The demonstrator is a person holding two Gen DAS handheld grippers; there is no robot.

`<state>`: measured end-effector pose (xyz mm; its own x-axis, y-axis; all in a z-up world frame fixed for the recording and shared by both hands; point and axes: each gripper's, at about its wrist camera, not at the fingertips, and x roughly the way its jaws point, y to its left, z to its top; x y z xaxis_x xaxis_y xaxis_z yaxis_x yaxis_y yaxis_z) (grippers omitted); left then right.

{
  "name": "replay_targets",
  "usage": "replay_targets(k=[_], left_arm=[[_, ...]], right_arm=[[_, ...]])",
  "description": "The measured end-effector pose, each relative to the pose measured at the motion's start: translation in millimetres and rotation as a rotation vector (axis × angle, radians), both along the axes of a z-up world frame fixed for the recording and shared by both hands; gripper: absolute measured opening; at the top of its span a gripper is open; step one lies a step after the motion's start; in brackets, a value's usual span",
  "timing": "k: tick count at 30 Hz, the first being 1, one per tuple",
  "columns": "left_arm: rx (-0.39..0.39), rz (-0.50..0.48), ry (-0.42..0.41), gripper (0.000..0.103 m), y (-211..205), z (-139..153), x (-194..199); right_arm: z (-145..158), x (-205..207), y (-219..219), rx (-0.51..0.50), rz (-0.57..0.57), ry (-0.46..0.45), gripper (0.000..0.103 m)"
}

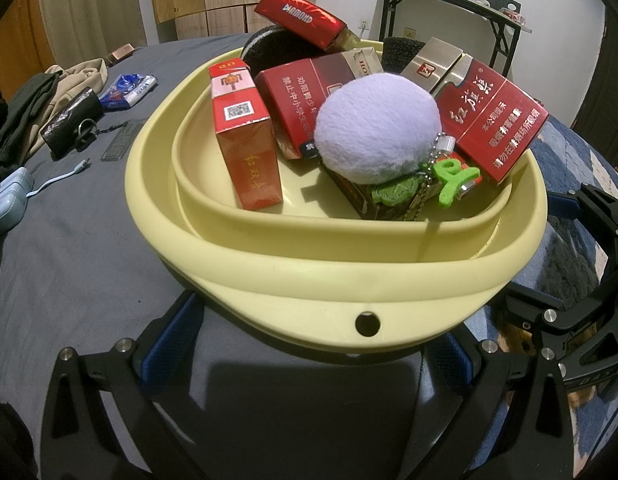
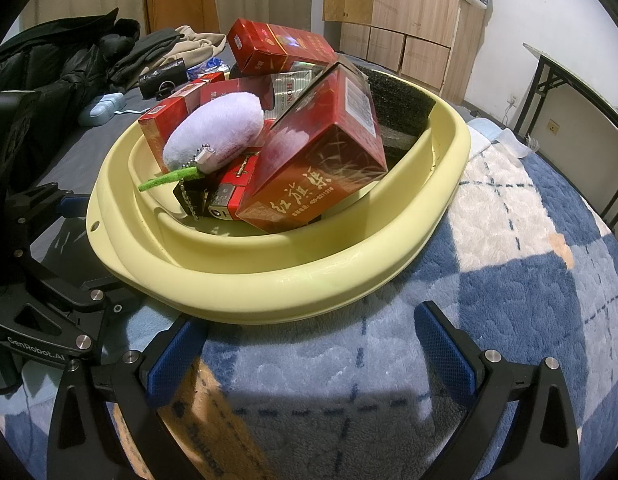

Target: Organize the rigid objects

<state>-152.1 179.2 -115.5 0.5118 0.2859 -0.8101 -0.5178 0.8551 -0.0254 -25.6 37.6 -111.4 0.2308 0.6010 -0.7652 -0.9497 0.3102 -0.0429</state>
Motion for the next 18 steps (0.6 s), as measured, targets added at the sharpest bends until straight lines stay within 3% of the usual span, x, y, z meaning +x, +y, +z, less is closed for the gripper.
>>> replay_targets(k=[18], left_arm=[[0.0, 0.0, 0.0, 0.103, -0.1, 0.0, 0.1]], right_arm=[[0.1, -0.3, -0.2, 0.0, 0.0, 0.0, 0.103]])
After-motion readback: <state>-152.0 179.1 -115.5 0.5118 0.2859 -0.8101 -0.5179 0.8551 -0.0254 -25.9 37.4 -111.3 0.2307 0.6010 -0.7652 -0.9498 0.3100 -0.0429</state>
